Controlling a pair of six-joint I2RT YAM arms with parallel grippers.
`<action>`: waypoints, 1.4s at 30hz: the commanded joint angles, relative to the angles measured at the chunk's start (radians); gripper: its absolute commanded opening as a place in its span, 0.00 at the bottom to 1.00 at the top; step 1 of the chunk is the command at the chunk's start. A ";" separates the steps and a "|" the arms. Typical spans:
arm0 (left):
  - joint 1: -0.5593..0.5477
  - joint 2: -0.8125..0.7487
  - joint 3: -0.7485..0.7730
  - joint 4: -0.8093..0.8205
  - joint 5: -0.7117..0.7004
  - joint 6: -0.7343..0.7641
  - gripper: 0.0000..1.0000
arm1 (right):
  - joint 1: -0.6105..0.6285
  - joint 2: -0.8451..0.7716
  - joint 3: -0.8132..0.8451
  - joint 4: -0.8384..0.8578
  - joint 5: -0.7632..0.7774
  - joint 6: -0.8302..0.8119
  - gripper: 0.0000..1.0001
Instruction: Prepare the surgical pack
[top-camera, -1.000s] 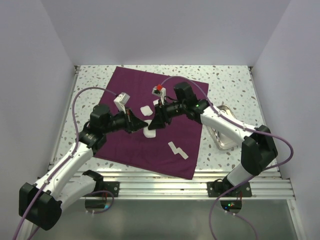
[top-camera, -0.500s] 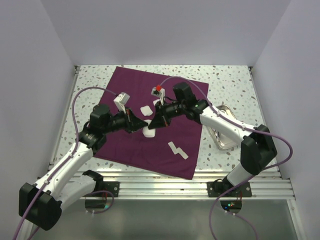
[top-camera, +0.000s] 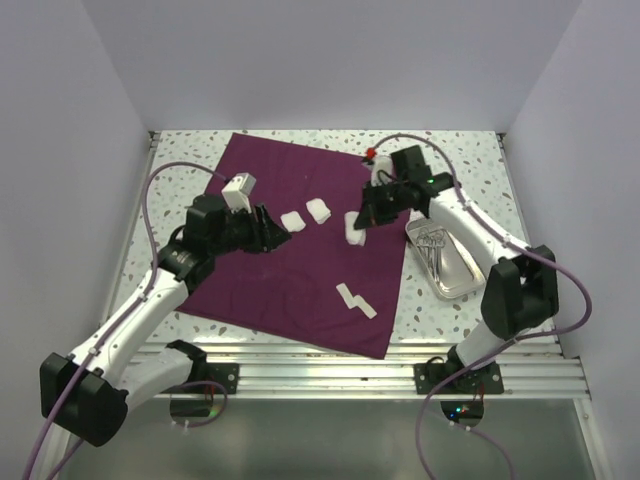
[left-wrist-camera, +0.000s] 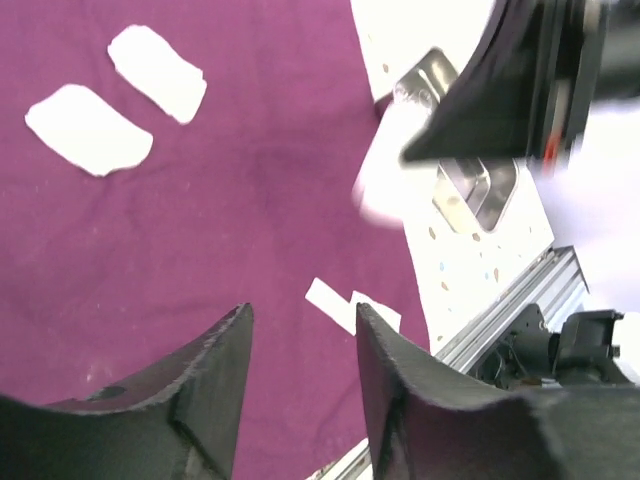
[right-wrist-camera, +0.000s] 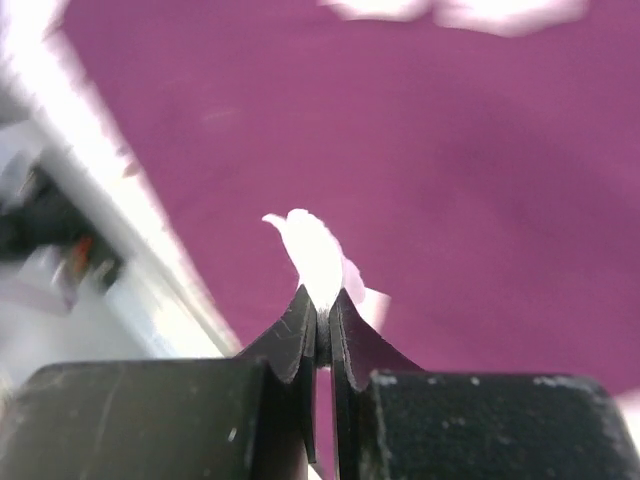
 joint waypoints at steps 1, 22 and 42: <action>-0.003 0.002 0.011 -0.032 -0.002 0.019 0.50 | -0.202 -0.013 0.025 -0.185 0.149 0.017 0.00; -0.003 0.048 -0.052 0.068 0.111 -0.012 0.52 | -0.675 0.119 -0.195 0.260 -0.065 0.304 0.00; -0.003 0.128 -0.034 0.086 0.104 -0.001 0.50 | -0.731 0.168 -0.328 0.402 -0.110 0.324 0.00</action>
